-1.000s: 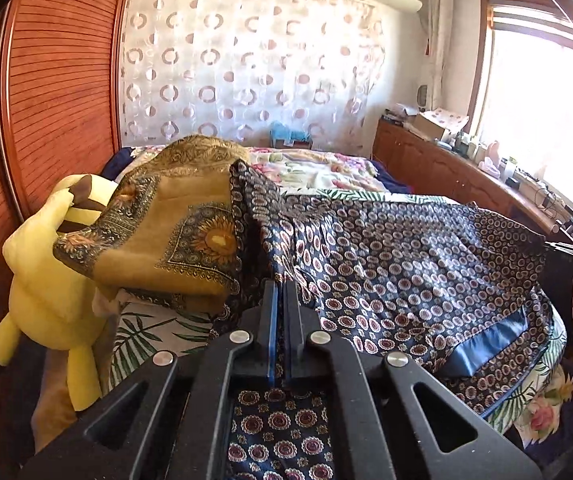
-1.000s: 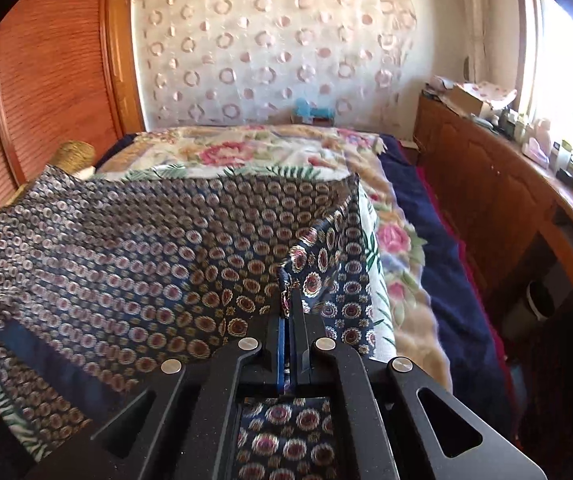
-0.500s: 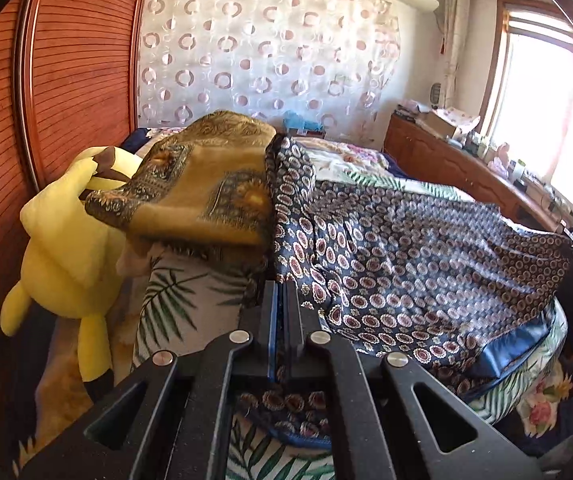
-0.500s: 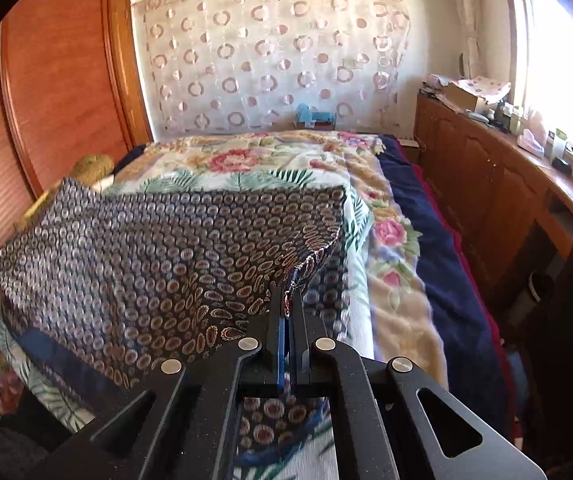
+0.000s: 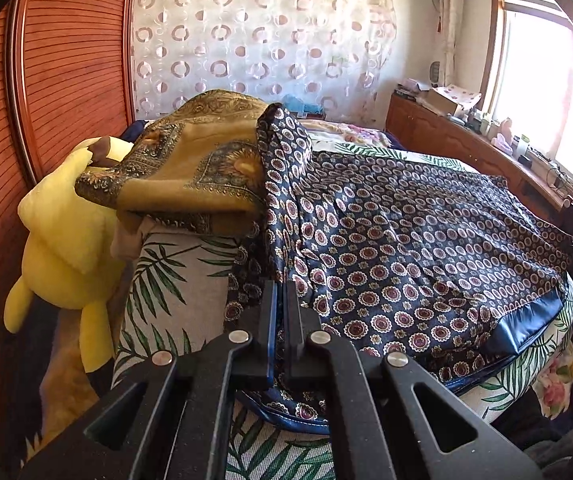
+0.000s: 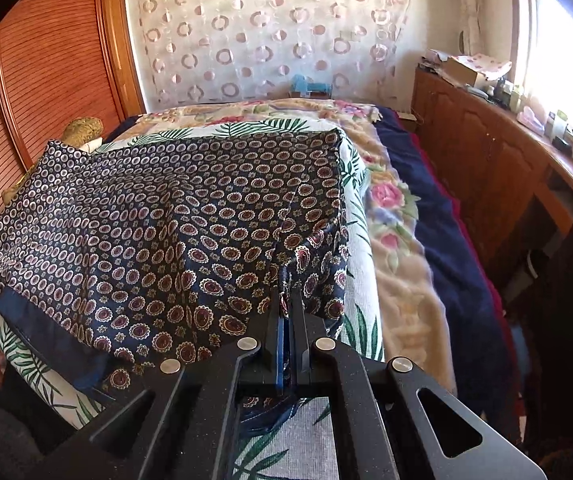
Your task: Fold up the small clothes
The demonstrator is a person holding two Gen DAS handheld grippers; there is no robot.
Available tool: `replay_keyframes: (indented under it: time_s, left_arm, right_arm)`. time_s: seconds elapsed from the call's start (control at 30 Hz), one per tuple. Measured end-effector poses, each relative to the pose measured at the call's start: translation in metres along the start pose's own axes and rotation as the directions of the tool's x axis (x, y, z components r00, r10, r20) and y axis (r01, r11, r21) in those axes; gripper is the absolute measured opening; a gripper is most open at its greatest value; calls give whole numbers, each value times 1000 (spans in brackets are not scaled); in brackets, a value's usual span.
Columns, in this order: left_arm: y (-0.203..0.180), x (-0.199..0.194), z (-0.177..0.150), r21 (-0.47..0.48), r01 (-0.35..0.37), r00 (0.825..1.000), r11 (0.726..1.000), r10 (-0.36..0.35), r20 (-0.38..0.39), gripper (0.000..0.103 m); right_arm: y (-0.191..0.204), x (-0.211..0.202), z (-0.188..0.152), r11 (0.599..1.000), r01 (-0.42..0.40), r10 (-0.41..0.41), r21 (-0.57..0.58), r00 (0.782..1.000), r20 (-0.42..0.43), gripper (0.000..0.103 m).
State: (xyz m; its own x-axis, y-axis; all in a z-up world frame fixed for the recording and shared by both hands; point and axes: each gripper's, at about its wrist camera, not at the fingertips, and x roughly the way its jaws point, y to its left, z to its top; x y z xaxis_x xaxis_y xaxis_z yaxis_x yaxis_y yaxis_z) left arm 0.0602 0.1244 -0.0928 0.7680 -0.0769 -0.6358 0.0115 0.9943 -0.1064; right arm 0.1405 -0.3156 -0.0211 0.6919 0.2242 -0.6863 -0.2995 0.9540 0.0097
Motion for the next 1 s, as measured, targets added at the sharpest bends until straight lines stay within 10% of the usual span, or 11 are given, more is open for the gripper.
replay_keyframes:
  time_s: [0.23,0.43,1.0]
  left_arm:
    - [0,1,-5,1,-8,1000,1000,8,-8,3]
    - [1,5,-9,-7,-12,1000,1000,12,-20,3]
    - [1,13,-17,-10,-17,998,1000,17,-54,3]
  right_arm:
    - [6,-24,5,999,36,-37,12,998,55,7]
    - [41,-48,7,998,48,-42,-48,990,134,61]
    - [138,21,-15,979,-170,174,-115,984,34,75]
